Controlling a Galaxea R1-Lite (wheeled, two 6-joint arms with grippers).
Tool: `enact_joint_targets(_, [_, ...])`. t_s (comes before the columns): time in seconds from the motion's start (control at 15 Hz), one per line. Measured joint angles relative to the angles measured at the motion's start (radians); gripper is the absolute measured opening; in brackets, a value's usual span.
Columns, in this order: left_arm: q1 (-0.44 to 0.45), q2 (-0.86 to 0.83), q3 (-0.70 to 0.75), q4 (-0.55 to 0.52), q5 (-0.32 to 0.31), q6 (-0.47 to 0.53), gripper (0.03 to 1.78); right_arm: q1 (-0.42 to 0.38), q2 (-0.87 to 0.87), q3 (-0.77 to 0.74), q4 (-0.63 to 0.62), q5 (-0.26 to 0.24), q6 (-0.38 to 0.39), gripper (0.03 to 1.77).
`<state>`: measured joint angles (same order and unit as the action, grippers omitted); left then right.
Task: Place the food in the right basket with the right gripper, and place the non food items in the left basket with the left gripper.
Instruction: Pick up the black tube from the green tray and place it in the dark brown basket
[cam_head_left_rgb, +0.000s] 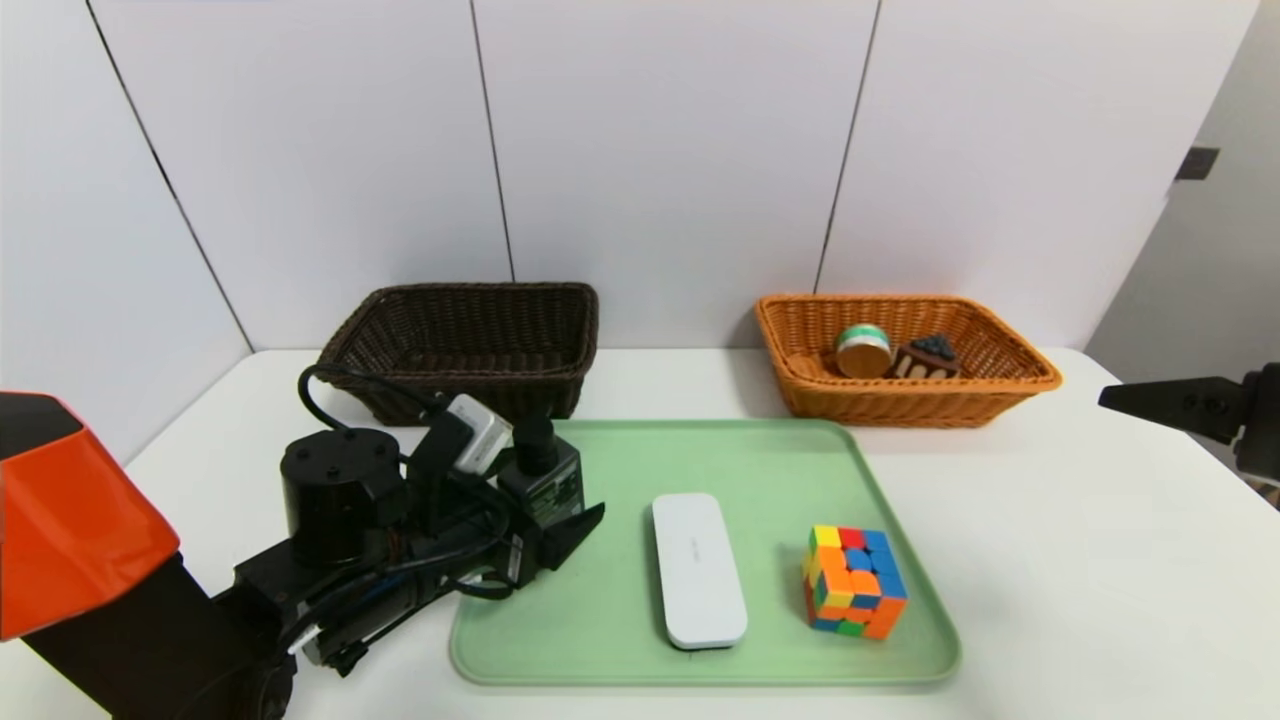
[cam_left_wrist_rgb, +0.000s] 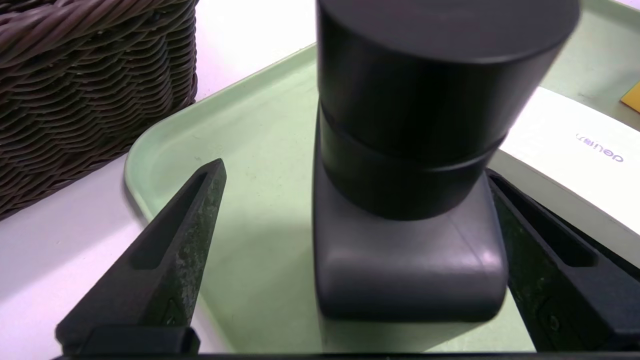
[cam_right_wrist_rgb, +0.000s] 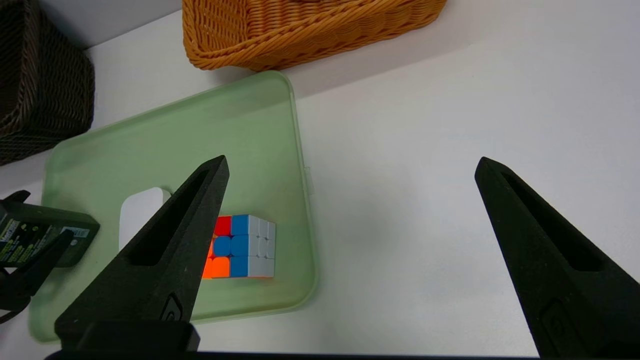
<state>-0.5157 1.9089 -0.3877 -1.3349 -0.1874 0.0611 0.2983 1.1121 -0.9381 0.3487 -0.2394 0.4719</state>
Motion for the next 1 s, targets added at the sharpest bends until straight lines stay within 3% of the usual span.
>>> enact_joint_targets(0.07, [0.000,0.001,0.000,0.000,0.001,0.000,1.66,0.000,0.001,0.000,0.000,0.000,-0.002,1.70])
enact_joint_targets(0.33, [-0.001,-0.004,0.001,-0.001,0.001,0.000,1.02,0.000,0.001,-0.001,0.000,-0.001,-0.004,1.70])
enact_joint_targets(0.6, [-0.001,-0.032,0.007,0.003,0.018,0.000,0.62,0.000,0.000,-0.002,0.000,-0.001,-0.013,1.70])
enact_joint_targets(1.0, [-0.001,-0.132,-0.014,0.103,0.022,-0.013,0.62,0.000,0.000,-0.006,0.000,-0.002,-0.024,1.70])
